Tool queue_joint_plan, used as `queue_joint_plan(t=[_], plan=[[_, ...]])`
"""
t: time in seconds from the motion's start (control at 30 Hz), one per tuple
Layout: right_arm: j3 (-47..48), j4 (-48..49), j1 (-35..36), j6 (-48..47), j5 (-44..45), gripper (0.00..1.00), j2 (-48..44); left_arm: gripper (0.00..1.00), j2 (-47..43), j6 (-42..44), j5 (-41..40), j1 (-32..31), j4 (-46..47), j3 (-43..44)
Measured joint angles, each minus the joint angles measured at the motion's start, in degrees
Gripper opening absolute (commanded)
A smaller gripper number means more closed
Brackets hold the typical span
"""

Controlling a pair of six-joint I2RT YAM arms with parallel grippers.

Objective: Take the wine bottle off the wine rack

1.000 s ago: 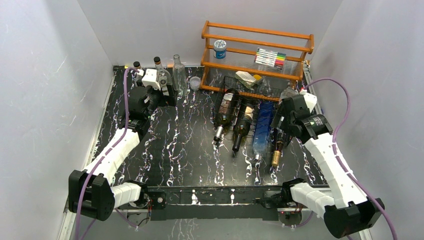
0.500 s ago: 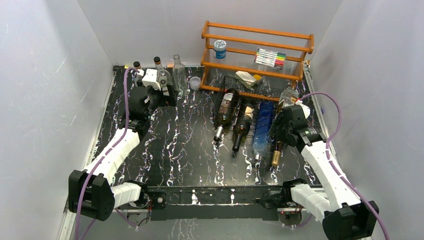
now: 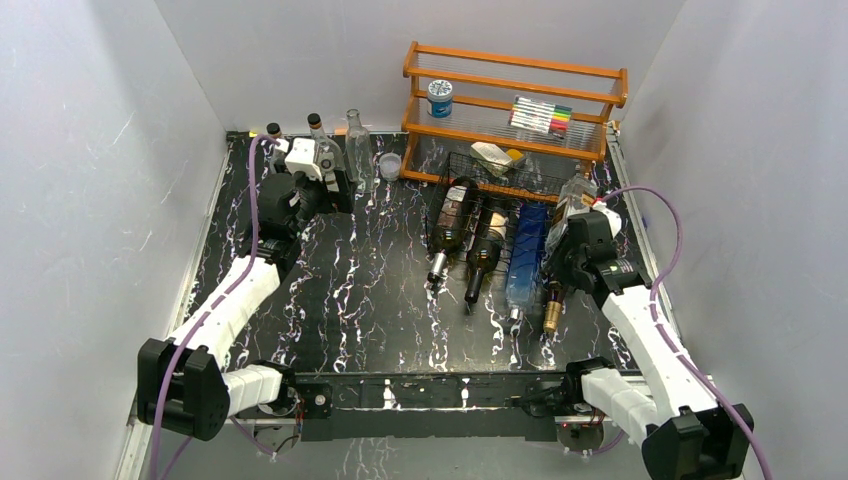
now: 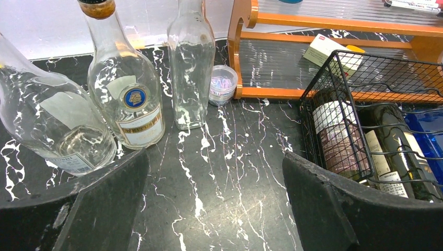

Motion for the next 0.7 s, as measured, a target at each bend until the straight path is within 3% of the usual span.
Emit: queue_joint_plan(t=[0.3, 0.7], plan=[[-0.31, -0.96, -0.09, -0.7, -2.27, 0.02, -6.69, 0.98, 0.48, -0.26, 2.34, -0.04, 0.92, -0.17], [-0.31, -4.72, -0.13, -2.45, -6.93, 0.0, -13.49, 0.98, 0.46, 2.43, 6.73, -7.34, 4.66, -4.0]])
